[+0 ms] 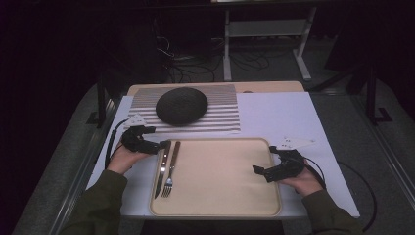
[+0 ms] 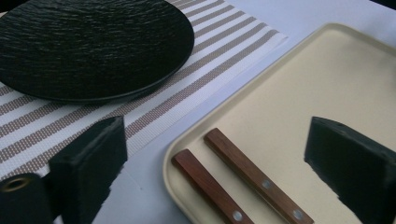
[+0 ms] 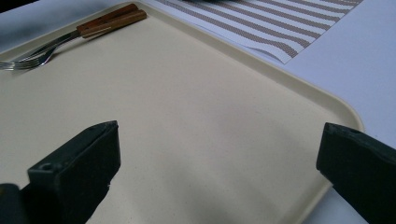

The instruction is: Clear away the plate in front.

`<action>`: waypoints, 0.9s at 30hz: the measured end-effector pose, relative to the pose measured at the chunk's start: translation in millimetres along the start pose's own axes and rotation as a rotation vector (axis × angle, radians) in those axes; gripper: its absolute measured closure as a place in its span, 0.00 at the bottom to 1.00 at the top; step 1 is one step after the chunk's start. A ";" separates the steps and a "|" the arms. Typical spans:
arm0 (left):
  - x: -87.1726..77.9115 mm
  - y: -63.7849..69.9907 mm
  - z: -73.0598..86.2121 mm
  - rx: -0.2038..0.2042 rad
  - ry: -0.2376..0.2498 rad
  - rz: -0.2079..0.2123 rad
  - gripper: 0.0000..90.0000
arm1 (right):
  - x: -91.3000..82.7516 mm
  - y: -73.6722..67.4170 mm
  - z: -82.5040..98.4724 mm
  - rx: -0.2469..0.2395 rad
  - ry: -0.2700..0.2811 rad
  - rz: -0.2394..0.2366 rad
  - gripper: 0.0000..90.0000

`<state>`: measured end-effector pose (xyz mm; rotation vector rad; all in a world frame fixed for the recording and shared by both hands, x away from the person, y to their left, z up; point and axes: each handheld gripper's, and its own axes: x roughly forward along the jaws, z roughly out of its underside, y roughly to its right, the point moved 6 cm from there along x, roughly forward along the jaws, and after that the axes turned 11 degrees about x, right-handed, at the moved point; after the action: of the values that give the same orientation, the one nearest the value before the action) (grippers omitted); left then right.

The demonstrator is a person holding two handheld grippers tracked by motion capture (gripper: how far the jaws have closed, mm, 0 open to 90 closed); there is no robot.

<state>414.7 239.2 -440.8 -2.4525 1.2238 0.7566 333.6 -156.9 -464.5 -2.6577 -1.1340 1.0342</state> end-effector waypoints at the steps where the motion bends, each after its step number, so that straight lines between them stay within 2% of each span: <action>1: 0.9 -1.7 -0.9 -0.001 0.004 0.000 0.03 | 0.0 0.0 0.0 0.001 0.000 0.000 0.00; 8: 9.6 -14.9 -5.9 0.006 0.011 -0.018 0.00 | 0.7 0.5 0.2 0.000 -0.003 -0.001 0.00; 15: 17.2 -27.1 -10.8 -0.016 0.036 -0.025 0.00 | 1.0 0.6 0.5 0.004 -0.005 -0.001 0.00; 21: 24.1 -33.8 -15.7 -0.009 0.054 -0.028 0.00 | 0.9 0.6 0.6 0.007 -0.006 -0.002 0.00; 26: 28.2 -37.2 -19.5 0.016 0.065 -0.042 0.04 | 1.0 0.5 0.5 0.005 -0.005 -0.003 0.00; 27: 30.6 -39.5 -20.9 0.021 0.061 -0.057 0.04 | 0.9 0.5 0.5 0.006 -0.005 -0.003 0.00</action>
<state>468.5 232.8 -440.1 -2.4995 1.1718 0.6550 334.0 -156.8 -465.5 -2.6490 -1.1337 1.0433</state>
